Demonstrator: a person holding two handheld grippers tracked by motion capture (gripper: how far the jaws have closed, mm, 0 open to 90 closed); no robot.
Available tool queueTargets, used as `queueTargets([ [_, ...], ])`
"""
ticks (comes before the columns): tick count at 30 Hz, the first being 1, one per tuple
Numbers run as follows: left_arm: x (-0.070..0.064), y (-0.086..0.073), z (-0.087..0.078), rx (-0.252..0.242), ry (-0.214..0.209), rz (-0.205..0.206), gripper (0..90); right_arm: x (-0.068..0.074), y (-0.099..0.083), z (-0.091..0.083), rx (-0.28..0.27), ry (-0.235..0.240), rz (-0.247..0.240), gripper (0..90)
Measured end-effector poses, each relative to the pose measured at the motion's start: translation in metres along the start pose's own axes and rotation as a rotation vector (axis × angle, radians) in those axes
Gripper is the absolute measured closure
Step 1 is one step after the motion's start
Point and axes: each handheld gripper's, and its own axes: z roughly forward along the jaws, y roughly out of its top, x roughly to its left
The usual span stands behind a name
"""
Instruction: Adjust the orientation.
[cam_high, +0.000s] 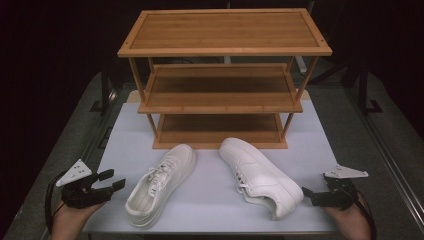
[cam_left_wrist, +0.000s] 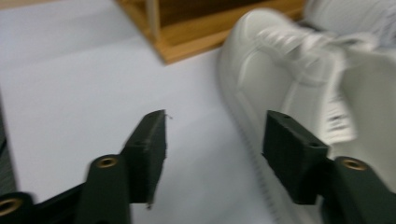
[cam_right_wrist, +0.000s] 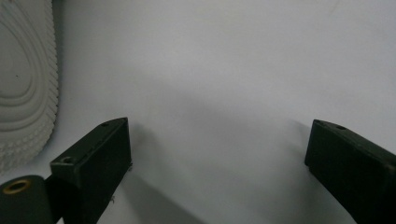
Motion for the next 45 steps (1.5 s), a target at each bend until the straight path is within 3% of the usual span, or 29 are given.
queueTargets([
  [6, 0.011, -0.012, 0.012, 0.058, 0.022, -0.002, 20.6, 0.000, 0.000, 0.000, 0.004, 0.001, 0.000, 6.2],
  [9, 0.016, -0.022, 0.025, 0.099, 0.048, 0.014, 14.1, 0.000, 0.001, 0.000, 0.007, -0.003, -0.005, 6.2],
  [13, 0.018, -0.032, 0.041, 0.141, 0.054, 0.007, 1.7, 0.000, 0.001, 0.000, 0.008, -0.003, -0.003, 6.2],
  [16, 0.016, -0.036, 0.047, 0.167, 0.050, 0.026, 0.0, 0.000, 0.001, 0.000, 0.005, -0.002, 0.000, 6.9],
  [18, 0.013, -0.035, 0.050, 0.184, 0.065, 0.060, 0.0, 0.000, 0.001, 0.000, 0.004, -0.001, 0.003, 7.2],
  [20, 0.013, -0.035, 0.049, 0.183, 0.064, 0.060, 0.0, 0.000, 0.001, 0.000, 0.005, -0.004, 0.007, 7.4],
  [23, 0.013, -0.036, 0.049, 0.181, 0.066, 0.063, 0.0, 0.000, 0.003, -0.004, 0.007, -0.003, 0.001, 19.4],
  [24, 0.013, -0.036, 0.049, 0.181, 0.066, 0.063, 0.0, 0.000, 0.003, -0.004, 0.007, -0.003, 0.001, 19.4],
  [25, 0.013, -0.036, 0.049, 0.181, 0.066, 0.062, 0.0, -0.001, 0.005, -0.007, 0.006, -0.005, -0.004, 27.2],
  [26, 0.013, -0.036, 0.049, 0.181, 0.066, 0.062, 0.0, -0.001, 0.005, -0.007, 0.006, -0.005, -0.004, 27.2],
  [27, 0.013, -0.036, 0.049, 0.182, 0.067, 0.062, 0.0, -0.004, 0.007, -0.012, -0.018, 0.020, 0.003, 41.8],
  [28, 0.013, -0.036, 0.049, 0.182, 0.067, 0.062, 0.0, -0.004, 0.007, -0.012, -0.018, 0.020, 0.003, 41.8],
  [29, 0.013, -0.036, 0.049, 0.182, 0.067, 0.063, 0.0, -0.006, 0.009, -0.018, -0.050, 0.048, 0.013, 54.7],
  [34, 0.013, -0.035, 0.049, 0.185, 0.069, 0.065, 0.0, -0.009, 0.018, -0.025, -0.116, 0.168, 0.014, 82.6],
  [37, 0.013, -0.035, 0.050, 0.182, 0.067, 0.061, 0.0, -0.009, 0.030, -0.028, -0.167, 0.249, 0.019, 89.7],
  [42, 0.013, -0.036, 0.050, 0.181, 0.067, 0.060, 0.0, -0.004, 0.047, -0.030, -0.198, 0.292, -0.011, 89.9],
  [45, 0.013, -0.036, 0.050, 0.181, 0.067, 0.059, 0.0, 0.006, 0.064, -0.030, -0.244, 0.339, -0.048, 89.9],
])
